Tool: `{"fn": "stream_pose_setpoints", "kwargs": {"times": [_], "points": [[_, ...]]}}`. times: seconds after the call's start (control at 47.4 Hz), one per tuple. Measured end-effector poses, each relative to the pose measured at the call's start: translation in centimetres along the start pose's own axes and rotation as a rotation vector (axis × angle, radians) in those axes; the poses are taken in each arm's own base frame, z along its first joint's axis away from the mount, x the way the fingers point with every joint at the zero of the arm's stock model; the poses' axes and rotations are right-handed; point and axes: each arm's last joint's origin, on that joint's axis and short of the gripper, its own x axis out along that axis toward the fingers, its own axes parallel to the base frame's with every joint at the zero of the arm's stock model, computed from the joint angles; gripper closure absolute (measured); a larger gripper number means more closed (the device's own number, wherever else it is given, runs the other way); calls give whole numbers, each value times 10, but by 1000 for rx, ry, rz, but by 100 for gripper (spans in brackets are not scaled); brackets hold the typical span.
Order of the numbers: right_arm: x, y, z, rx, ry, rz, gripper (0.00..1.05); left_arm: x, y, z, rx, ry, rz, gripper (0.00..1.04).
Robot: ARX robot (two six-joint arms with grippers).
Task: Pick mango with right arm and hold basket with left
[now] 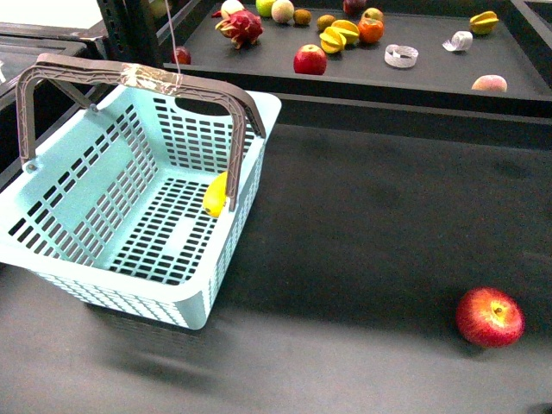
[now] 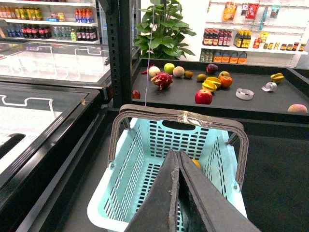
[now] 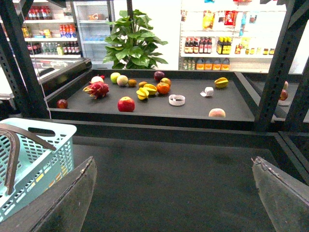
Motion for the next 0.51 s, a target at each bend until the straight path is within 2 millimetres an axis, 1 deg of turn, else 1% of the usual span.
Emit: {"fn": "stream_pose_setpoints", "kwargs": {"times": [0.19,0.274,0.338,0.507], "points": [[0,0,0,0,0,0,8,-3,0,0,0,0,0,101],[0,0,0,0,0,0,8,-10,0,-5,0,34,0,101],[0,0,0,0,0,0,8,-13,0,-3,1,11,0,101],[0,0,0,0,0,0,8,-14,0,-3,0,7,0,101]]}}
